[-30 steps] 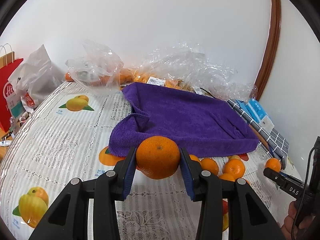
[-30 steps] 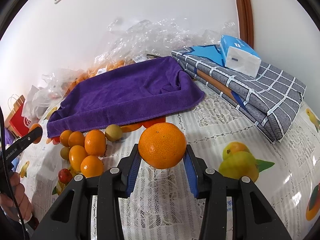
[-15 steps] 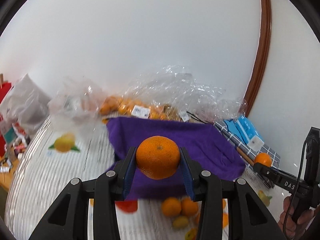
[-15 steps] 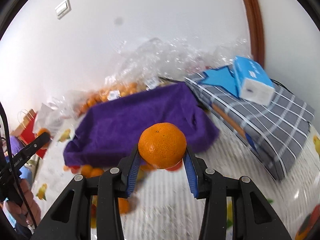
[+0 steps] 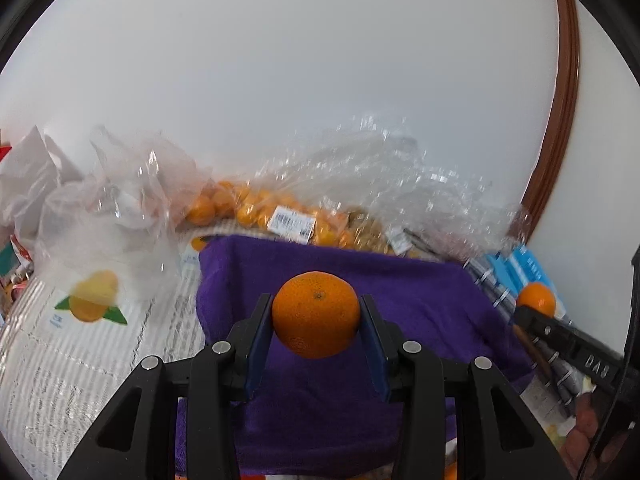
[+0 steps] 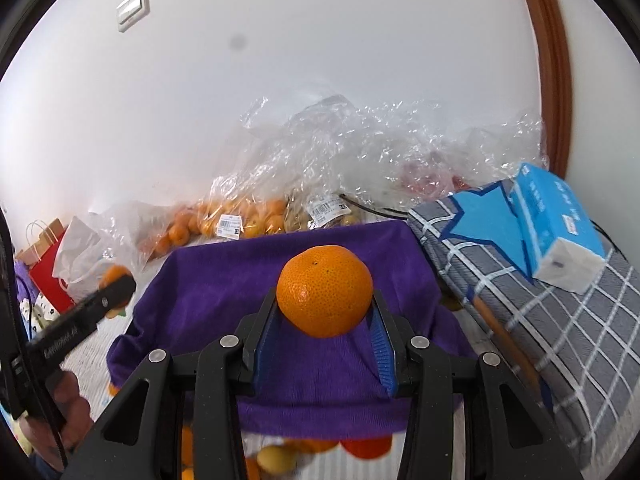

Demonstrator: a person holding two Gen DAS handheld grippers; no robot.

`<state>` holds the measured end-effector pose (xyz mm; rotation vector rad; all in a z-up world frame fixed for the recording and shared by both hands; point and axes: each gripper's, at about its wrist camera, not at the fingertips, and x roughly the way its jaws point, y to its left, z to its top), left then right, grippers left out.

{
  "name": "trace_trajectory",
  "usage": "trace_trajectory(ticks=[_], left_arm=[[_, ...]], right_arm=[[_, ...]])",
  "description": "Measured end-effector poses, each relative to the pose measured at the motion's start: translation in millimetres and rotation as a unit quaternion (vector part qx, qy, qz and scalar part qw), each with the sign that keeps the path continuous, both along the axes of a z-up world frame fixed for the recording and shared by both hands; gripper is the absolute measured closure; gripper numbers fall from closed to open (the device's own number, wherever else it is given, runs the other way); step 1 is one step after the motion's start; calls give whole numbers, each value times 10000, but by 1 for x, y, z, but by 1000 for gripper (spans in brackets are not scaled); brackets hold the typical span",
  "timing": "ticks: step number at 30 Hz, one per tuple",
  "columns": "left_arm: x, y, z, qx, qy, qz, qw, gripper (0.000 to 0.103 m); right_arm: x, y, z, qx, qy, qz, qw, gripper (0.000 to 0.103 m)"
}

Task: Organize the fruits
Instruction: 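Lift both held oranges and carry them over the purple towel, then open the right tool onto the towel while the left tool releases its orange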

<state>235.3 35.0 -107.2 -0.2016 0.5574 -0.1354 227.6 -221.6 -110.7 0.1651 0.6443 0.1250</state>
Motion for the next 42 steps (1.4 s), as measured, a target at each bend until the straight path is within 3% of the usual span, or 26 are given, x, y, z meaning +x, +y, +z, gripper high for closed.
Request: trace_trajectory(ticks=[7, 28, 42], left_arm=[[8, -3, -13, 30, 114, -84, 9999, 63], [21, -1, -30, 104, 467, 105, 9988, 63], [22, -4, -33, 122, 561, 63, 9983, 63]], right_arm=[[10, -7, -24, -25, 238, 55, 9997, 61], [26, -1, -58, -185, 833, 124, 9963, 61], [27, 4, -65, -406, 864, 103, 9954, 59]])
